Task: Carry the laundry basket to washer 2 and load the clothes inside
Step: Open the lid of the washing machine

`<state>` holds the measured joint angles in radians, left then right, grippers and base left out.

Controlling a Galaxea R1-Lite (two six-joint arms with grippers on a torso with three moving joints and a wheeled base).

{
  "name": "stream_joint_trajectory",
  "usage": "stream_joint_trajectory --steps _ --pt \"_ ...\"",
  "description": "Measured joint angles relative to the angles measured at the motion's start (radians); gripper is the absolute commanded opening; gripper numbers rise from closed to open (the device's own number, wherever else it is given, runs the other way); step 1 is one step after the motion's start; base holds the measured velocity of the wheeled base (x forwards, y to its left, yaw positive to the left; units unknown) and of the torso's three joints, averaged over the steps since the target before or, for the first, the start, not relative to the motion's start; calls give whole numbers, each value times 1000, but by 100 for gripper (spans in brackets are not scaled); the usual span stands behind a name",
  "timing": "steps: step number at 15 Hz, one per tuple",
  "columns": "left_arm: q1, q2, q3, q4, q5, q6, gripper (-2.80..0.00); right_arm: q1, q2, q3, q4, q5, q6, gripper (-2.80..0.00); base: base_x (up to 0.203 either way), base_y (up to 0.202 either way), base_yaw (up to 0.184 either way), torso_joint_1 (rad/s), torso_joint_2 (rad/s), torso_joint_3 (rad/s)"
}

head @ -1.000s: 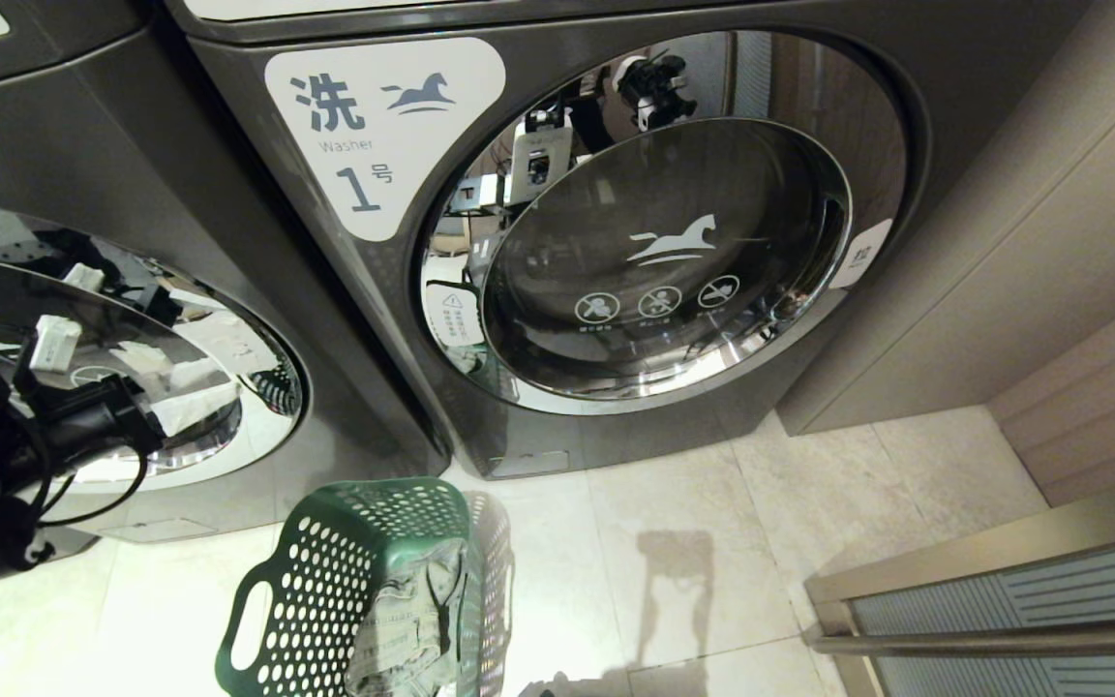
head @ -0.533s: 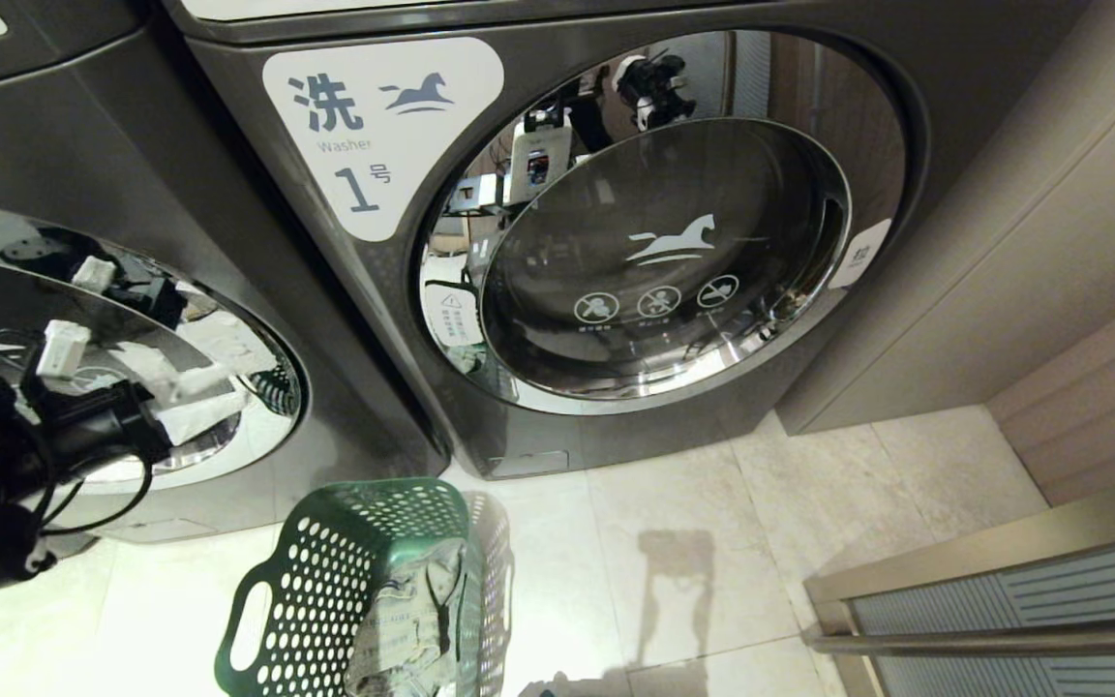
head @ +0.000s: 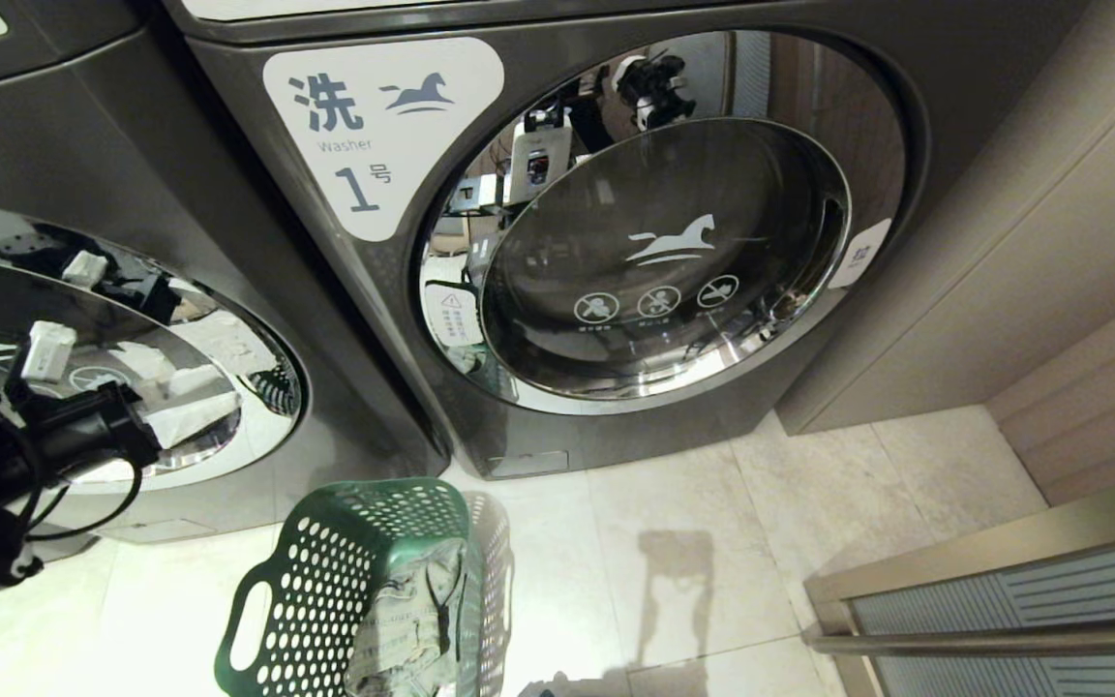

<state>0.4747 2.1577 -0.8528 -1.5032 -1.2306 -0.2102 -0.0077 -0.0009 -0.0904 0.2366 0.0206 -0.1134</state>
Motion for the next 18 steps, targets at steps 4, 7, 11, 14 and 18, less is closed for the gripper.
stream_joint_trajectory --steps 4,7,11,14,18 --pt "-9 -7 2 0 -24 -4 0 0 0 0 0 0 0 -280 0 0 0 0 0 0" --pt "-13 -14 2 0 -42 -4 0 0 0 0 0 0 0 -280 0 0 0 0 0 0" --pt "-22 -17 4 0 -54 -2 0 0 0 0 0 0 0 -280 0 0 0 0 0 0" --pt "-45 -20 5 -1 -60 -2 0 0 0 0 0 0 0 -280 0 0 0 0 0 0" --pt "-50 -33 35 -15 -79 11 0 0 0 0 0 0 0 -280 0 0 0 0 0 0"
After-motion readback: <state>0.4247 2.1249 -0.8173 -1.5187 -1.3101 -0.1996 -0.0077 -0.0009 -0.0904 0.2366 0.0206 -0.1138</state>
